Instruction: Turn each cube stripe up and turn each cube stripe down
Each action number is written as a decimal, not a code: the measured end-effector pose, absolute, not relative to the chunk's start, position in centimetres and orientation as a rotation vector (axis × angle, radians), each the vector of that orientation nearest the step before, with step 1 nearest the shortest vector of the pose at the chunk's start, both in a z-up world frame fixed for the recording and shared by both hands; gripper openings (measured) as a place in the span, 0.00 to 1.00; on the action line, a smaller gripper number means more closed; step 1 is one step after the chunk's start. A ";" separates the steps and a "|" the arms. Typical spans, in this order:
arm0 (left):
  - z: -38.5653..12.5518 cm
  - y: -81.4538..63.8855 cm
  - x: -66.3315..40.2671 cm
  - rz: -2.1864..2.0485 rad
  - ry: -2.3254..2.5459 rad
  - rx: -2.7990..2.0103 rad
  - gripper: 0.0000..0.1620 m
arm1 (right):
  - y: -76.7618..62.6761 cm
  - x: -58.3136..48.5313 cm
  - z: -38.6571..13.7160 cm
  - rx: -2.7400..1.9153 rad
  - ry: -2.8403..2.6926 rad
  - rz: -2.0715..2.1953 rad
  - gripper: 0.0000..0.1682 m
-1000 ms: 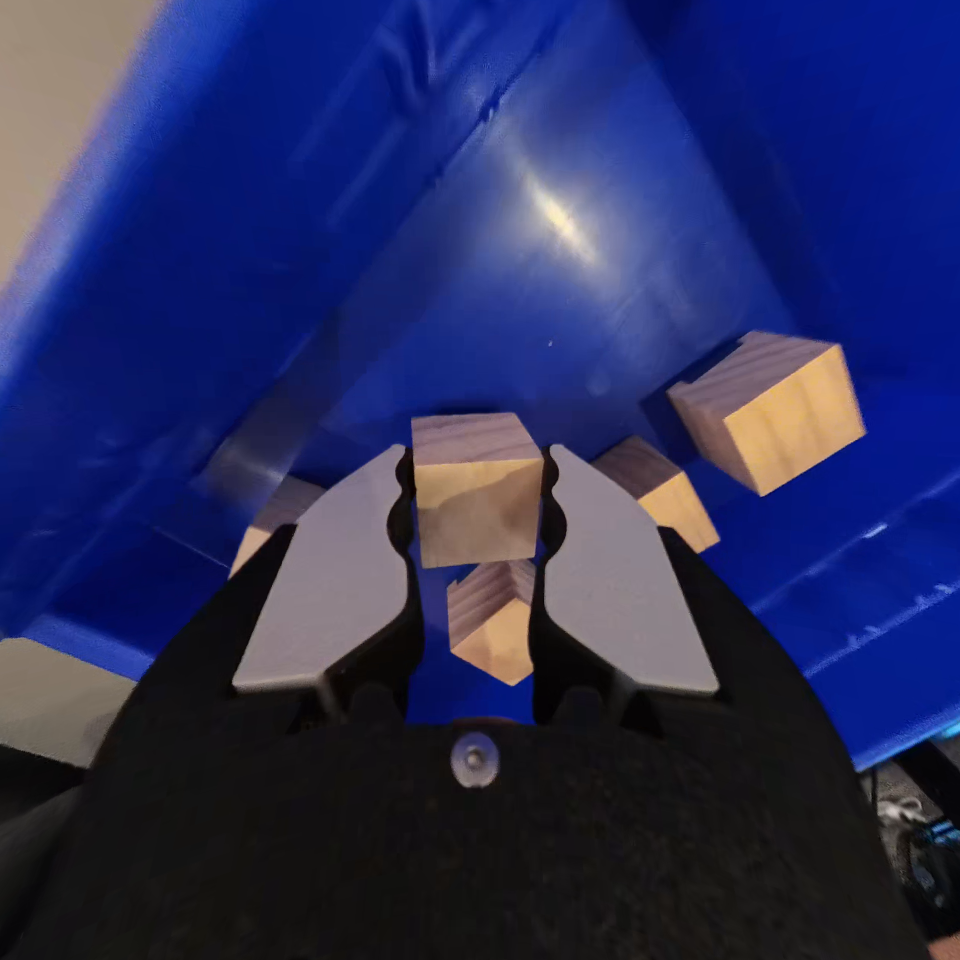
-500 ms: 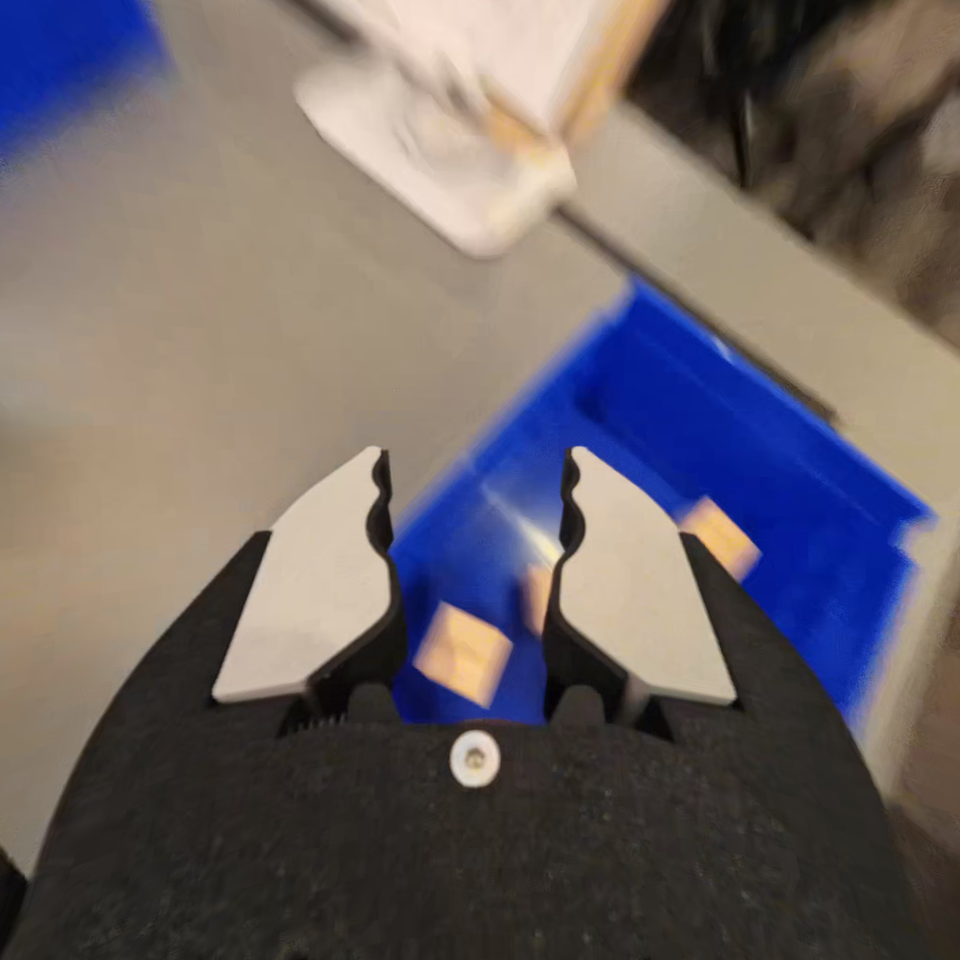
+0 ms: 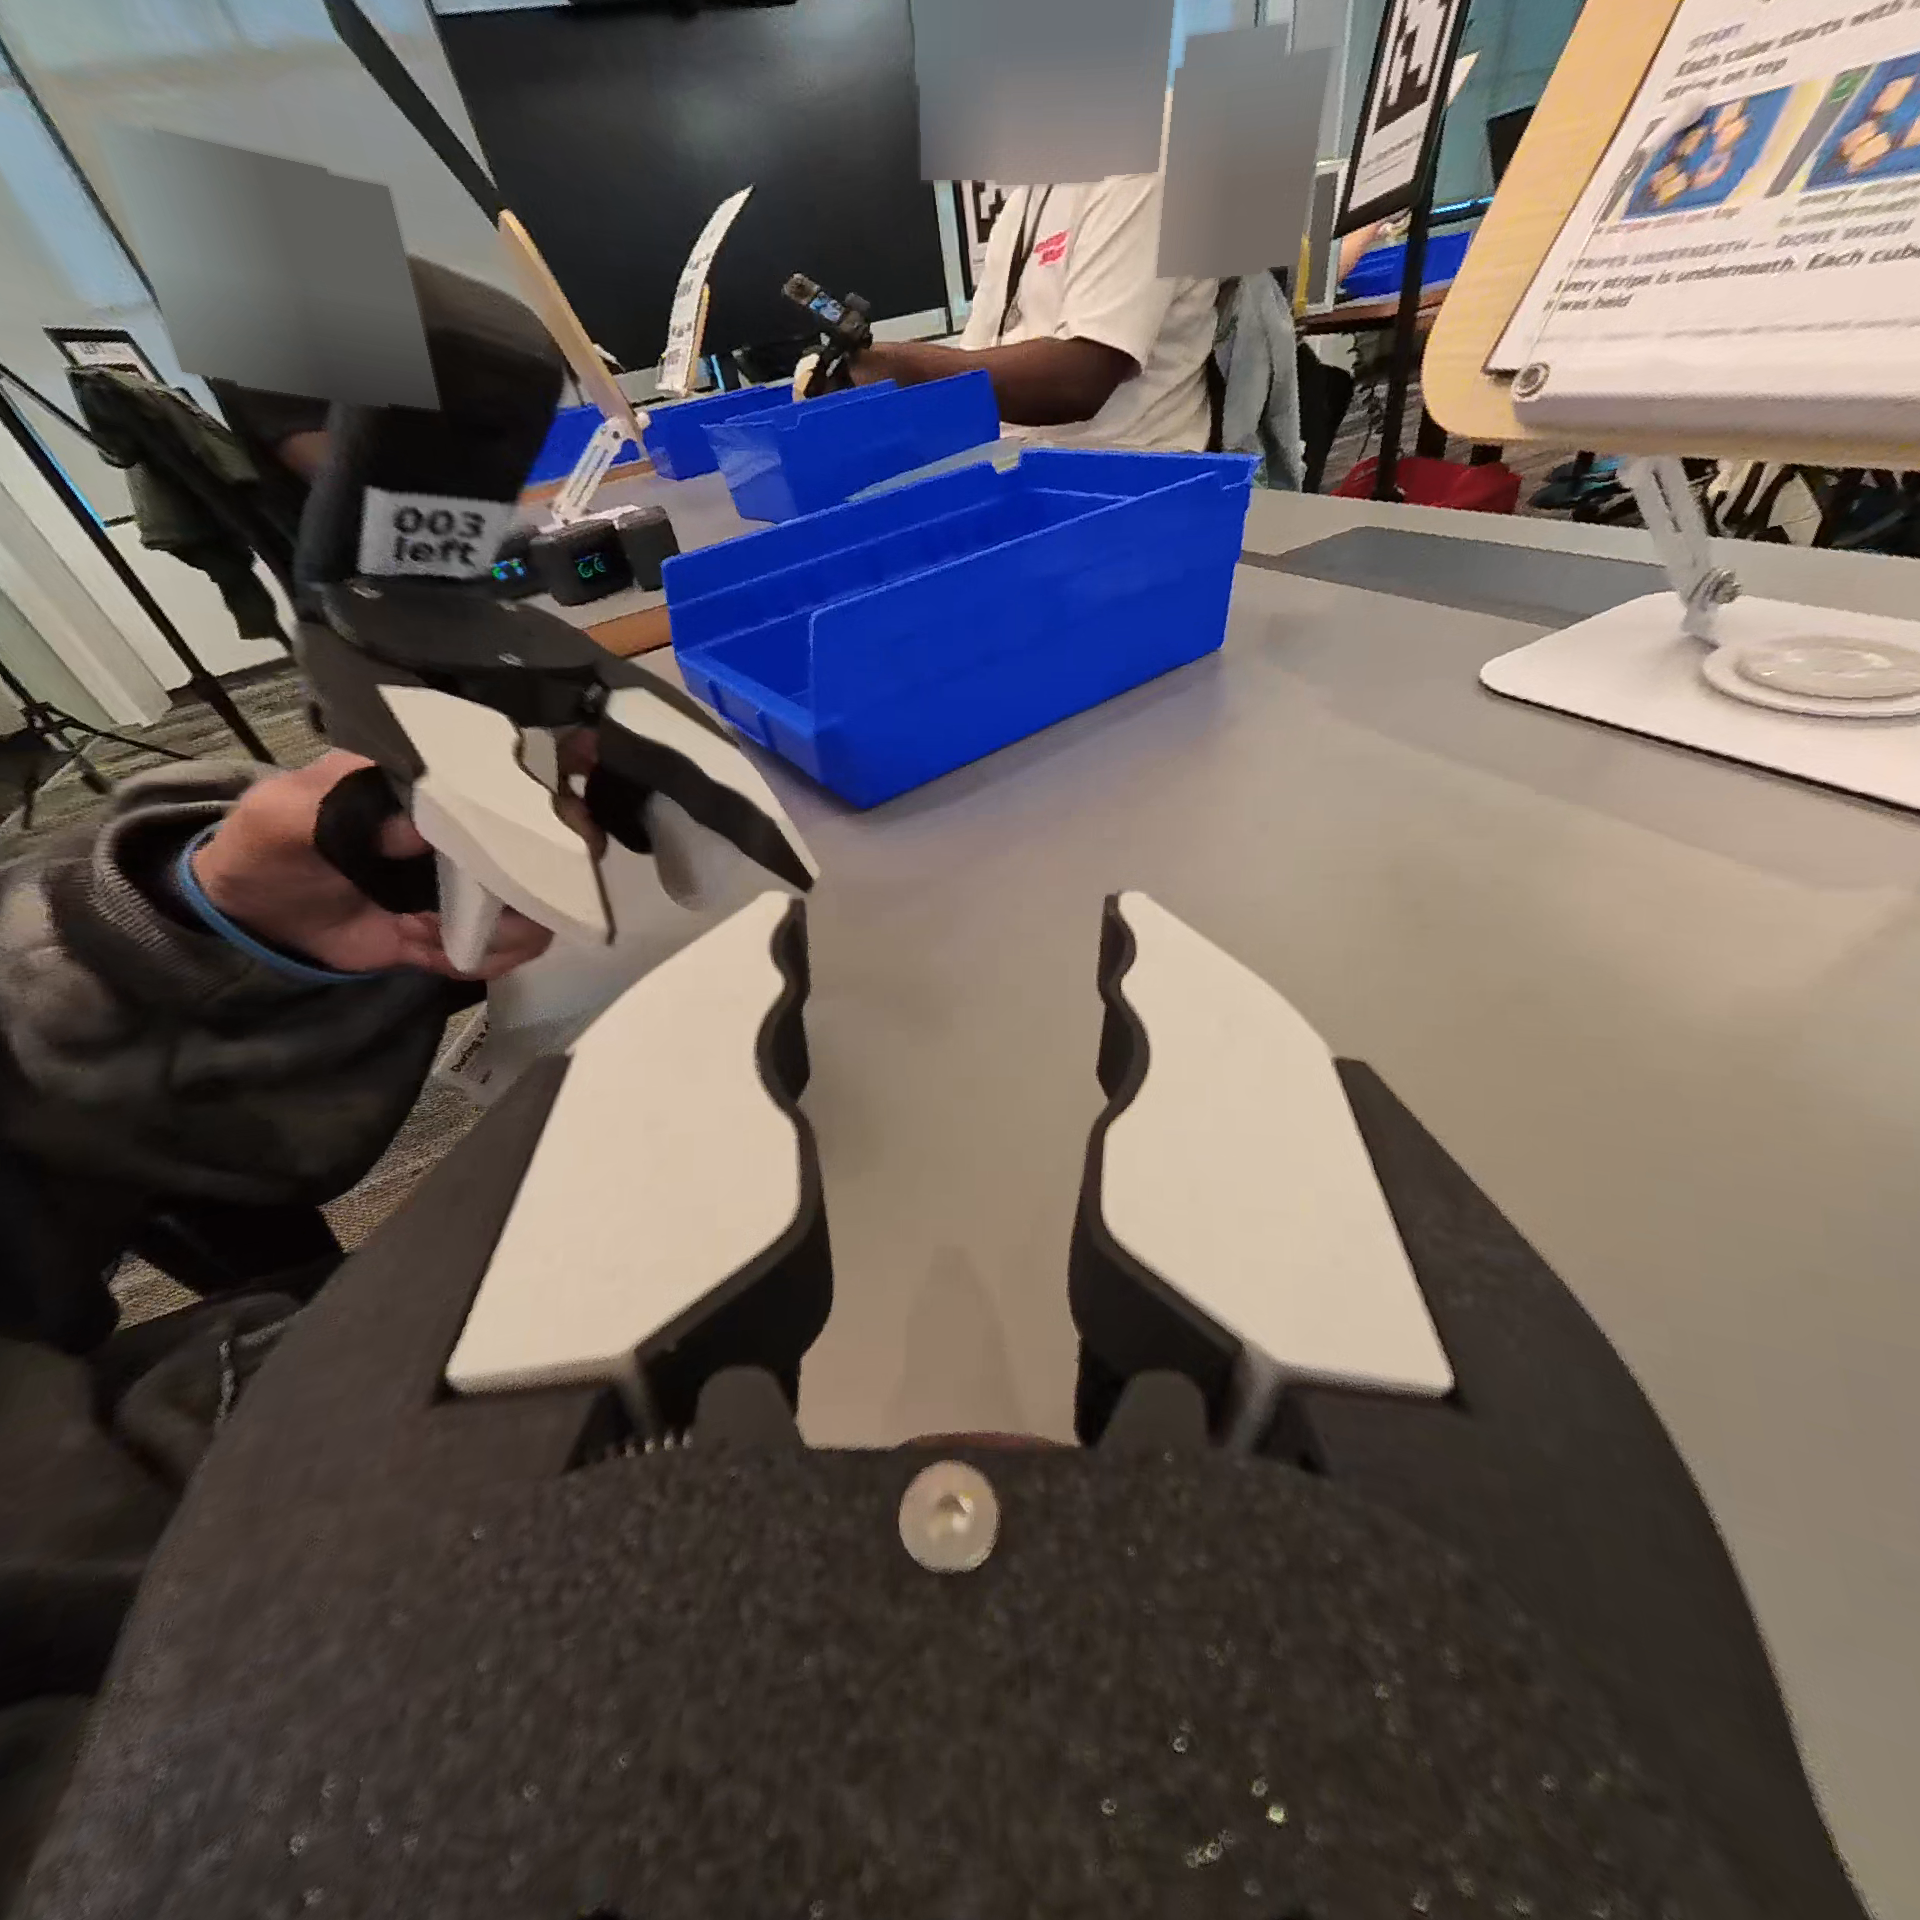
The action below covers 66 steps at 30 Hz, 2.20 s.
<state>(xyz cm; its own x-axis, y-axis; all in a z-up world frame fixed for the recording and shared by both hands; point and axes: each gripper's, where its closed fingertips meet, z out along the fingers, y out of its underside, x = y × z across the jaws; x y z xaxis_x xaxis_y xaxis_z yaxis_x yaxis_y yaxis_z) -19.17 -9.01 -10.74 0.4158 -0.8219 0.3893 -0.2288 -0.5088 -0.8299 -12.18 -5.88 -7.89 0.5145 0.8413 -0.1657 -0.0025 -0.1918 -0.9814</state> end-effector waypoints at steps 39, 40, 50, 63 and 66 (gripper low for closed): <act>-5.1 15.1 -40.3 -0.530 0.155 -2.509 0.28 | -5.8 -10.4 -8.2 -1.650 -0.731 0.943 0.29; -3.6 13.7 -38.6 -0.629 0.196 -2.449 0.27 | -5.7 -10.3 -8.2 -1.650 -0.723 0.942 0.29; 1.6 0.8 -17.6 -1.758 0.430 -1.947 0.27 | -4.5 -8.6 -7.9 -1.603 -0.679 0.878 0.30; -2.8 -2.8 -11.2 -2.306 0.208 -1.987 0.27 | -4.1 -9.7 -4.2 -1.313 -0.812 0.859 0.50; -2.8 -2.8 -11.4 -2.308 0.200 -1.985 0.27 | -3.0 -11.5 -3.3 -1.298 -0.898 0.850 0.50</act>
